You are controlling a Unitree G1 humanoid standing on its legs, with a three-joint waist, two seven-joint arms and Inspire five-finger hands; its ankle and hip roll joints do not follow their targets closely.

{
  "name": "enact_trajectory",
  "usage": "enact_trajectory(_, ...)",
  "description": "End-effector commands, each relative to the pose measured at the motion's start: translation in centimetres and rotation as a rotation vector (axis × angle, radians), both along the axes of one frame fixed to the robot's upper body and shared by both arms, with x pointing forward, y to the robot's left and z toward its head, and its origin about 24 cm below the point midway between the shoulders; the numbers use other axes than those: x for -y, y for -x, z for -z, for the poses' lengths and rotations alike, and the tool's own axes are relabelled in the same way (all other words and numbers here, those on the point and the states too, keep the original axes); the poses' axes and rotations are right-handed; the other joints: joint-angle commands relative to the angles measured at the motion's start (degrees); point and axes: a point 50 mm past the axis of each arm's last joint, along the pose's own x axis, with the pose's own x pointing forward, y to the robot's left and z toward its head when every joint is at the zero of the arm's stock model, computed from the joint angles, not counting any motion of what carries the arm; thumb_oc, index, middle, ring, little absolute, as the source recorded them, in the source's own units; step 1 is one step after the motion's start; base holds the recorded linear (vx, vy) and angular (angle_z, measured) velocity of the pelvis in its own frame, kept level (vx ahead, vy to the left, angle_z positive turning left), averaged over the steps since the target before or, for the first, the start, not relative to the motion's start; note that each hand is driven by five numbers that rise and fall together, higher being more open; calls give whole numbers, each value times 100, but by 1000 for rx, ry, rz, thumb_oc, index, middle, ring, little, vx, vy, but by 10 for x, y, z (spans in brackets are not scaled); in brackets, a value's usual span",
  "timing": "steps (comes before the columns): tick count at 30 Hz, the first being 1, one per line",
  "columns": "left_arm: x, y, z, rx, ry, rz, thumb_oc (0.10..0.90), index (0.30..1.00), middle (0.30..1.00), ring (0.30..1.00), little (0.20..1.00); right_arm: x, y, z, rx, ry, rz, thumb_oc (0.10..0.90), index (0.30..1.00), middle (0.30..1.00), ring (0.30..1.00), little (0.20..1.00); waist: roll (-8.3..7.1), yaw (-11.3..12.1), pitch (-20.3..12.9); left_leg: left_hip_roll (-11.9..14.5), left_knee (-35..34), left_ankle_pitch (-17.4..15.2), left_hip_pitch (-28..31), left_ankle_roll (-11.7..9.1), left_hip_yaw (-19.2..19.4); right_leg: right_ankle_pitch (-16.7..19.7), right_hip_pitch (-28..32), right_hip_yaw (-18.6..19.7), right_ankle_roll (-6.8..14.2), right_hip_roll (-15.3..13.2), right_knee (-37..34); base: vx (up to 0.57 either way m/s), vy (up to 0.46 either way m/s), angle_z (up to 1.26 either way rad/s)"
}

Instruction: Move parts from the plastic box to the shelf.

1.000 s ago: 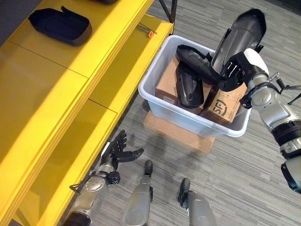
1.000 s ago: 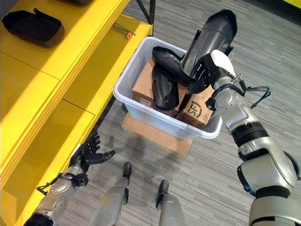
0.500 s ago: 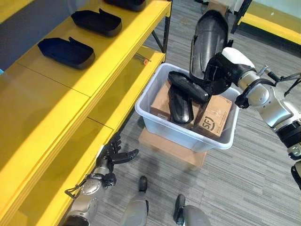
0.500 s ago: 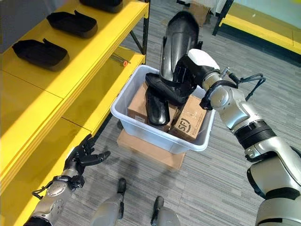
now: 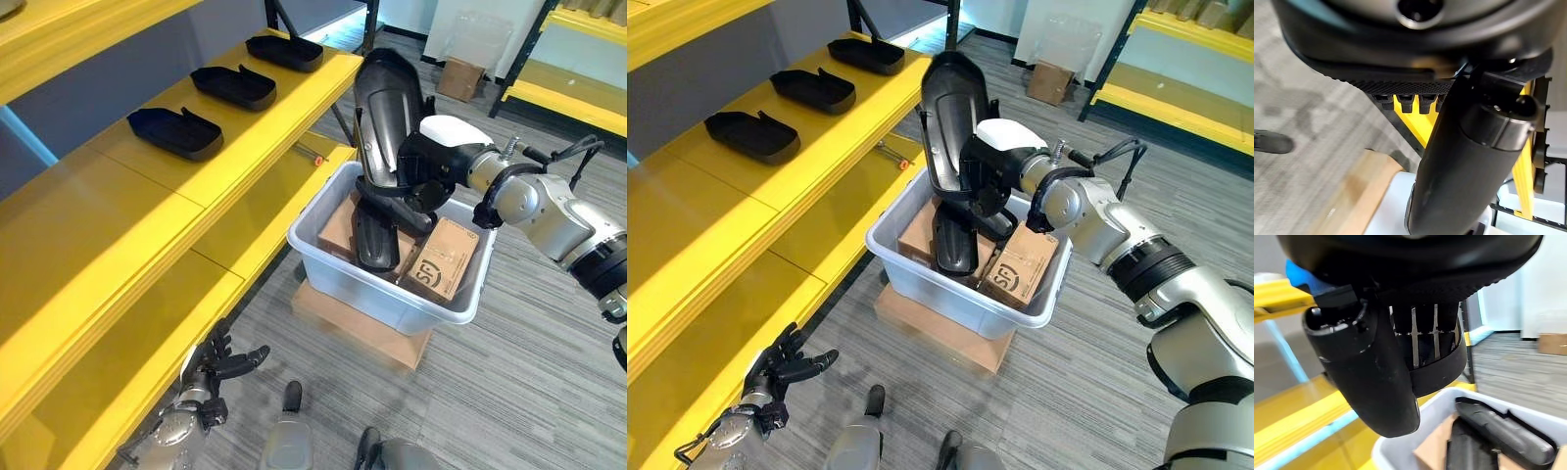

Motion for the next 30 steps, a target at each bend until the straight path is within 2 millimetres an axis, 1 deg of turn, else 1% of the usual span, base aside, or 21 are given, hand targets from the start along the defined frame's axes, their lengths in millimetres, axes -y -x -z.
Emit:
enact_trajectory(1,-1,-24,-21,147,-13,12,900,1000,1000,1000,1000,-20,11,-85,270,-77,-85,400,300,300,300,300,-155,105,-410,647,516,1367,-162,-519,-402,-123,222,-58,547,-518,-621,-60,-37,40)
enact_trajectory(2,-1,-24,-21,148,-13,13,900,1000,1000,1000,1000,-20,11,-85,270,-76,-85,400,300,300,300,300,-144,101,-424,654,512,1382,-187,-517,-412,-95,211,-67,546,-506,-644,-201,-199,82)
enact_trajectory(3,-1,-26,-24,166,-8,21,900,1000,1000,1000,1000,-25,13,-88,283,-76,-102,400,300,300,300,300,-254,144,-388,568,1147,1187,-302,-492,-232,-51,99,-168,501,-689,-705,-186,-190,84)
enact_trajectory(5,1,-28,-25,171,-5,27,900,1000,1000,1000,1000,-23,12,-87,283,-78,-95,400,300,300,300,300,-269,125,-401,581,1336,1127,-314,-477,-195,-40,66,-222,481,-741,-702,-123,-130,65)
enact_trajectory(6,5,-31,-26,182,6,35,900,1000,1000,1000,1000,-21,11,-85,285,-84,-85,400,300,300,300,300,-286,69,-401,675,1504,1070,-283,-466,-53,-53,68,-329,451,-804,-691,-81,-76,94)
enact_trajectory(7,15,-37,-25,186,25,63,900,1000,1000,1000,1000,-13,9,-80,287,-99,-55,400,300,300,300,300,-295,-88,-407,940,1611,976,-120,-476,328,-128,92,-625,409,-948,-557,-81,-76,119)
enact_trajectory(8,15,-37,-25,186,25,63,900,1000,1000,1000,1000,-13,9,-80,287,-99,-55,400,300,300,300,300,-294,-89,-409,940,1608,979,-122,-476,326,-123,93,-628,409,-946,-563,-16,-73,152)
enact_trajectory(9,22,-41,-25,189,44,81,900,1000,1000,1000,1000,-5,8,-76,283,-95,-27,400,300,300,300,300,-279,-248,-456,1170,1395,833,123,-597,704,-352,157,-869,446,-1056,-333,37,-42,136)
enact_trajectory(10,25,-44,-26,197,47,87,900,1000,1000,1000,1000,0,9,-74,280,-87,-13,400,300,300,300,300,-247,-348,-485,1313,1170,842,151,-640,1070,-426,213,-1082,452,-1103,-219,39,-45,117)
enact_trajectory(11,25,-44,-26,196,47,88,900,1000,1000,1000,1000,1,9,-74,280,-87,-12,400,300,300,300,300,-249,-347,-482,1308,1149,851,167,-641,1072,-433,219,-1085,453,-1108,-212,39,3,115)
enact_trajectory(12,28,-46,-26,201,56,93,900,1000,1000,1000,1000,7,12,-74,289,-84,1,400,300,300,300,300,-210,-398,-494,1469,1038,1036,-4,-750,1377,-500,309,-1271,443,-1155,-56,34,11,126)
enact_trajectory(13,28,-46,-26,201,55,94,900,1000,1000,1000,1000,7,12,-74,289,-84,2,400,300,300,300,300,-211,-401,-495,1470,1038,1041,-11,-754,1366,-507,306,-1278,441,-1156,-49,65,37,152)
enact_trajectory(14,29,-47,-27,202,61,93,900,1000,1000,1000,1000,14,16,-74,296,-116,8,400,300,300,300,300,-180,-421,-536,1465,971,859,32,-725,1695,-572,381,-1511,467,-1251,108,55,54,89)
enact_trajectory(17,32,-46,-25,195,72,94,900,1000,1000,1000,1000,18,17,-70,296,-150,11,400,300,300,300,300,-151,-383,-570,1393,891,816,28,-741,1730,-535,512,-1664,512,-1343,70,60,95,34)
enact_trajectory(18,33,-43,-21,186,91,79,900,1000,1000,1000,1000,23,17,-62,281,-204,17,400,300,300,300,300,-168,-256,-593,1298,947,766,1,-713,1651,-442,665,-1780,561,-1468,-6,102,154,41)
enact_trajectory(21,33,-41,-20,176,93,78,900,1000,1000,1000,1000,30,19,-58,273,-211,33,400,300,300,300,300,-225,-201,-628,1243,1028,690,-60,-695,1592,-381,760,-1846,596,-1517,-88,71,88,36)
enact_trajectory(22,32,-38,-18,171,96,73,900,1000,1000,1000,1000,30,18,-55,268,-201,37,400,300,300,300,300,-253,-111,-647,1157,1104,550,-93,-661,1534,-307,838,-1881,649,-1600,-167,105,145,64)
enact_trajectory(24,33,-37,-19,172,98,74,900,1000,1000,1000,1000,32,19,-53,264,-202,41,400,300,300,300,300,-275,-81,-658,1109,1150,446,-111,-627,1514,-268,883,-1907,689,-1651,-191,79,112,54)
enact_trajectory(25,31,-37,-19,171,89,75,900,1000,1000,1000,1000,34,19,-52,261,-202,47,400,300,300,300,300,-321,-12,-680,1025,1206,321,-150,-590,1455,-191,947,-1933,738,-1734,-227,75,93,15)
enact_trajectory(29,29,-38,-21,181,77,70,900,1000,1000,1000,1000,34,19,-50,255,-203,46,400,300,300,300,300,-408,52,-741,905,1196,113,-174,-531,1407,-60,1059,-2006,824,-1809,-368,73,88,17)
enact_trajectory(30,28,-37,-22,183,72,67,900,1000,1000,1000,1000,33,19,-50,250,-199,42,400,300,300,300,300,-456,104,-771,817,1195,-13,-183,-495,1374,28,1105,-2042,880,-1858,-449,69,103,32)
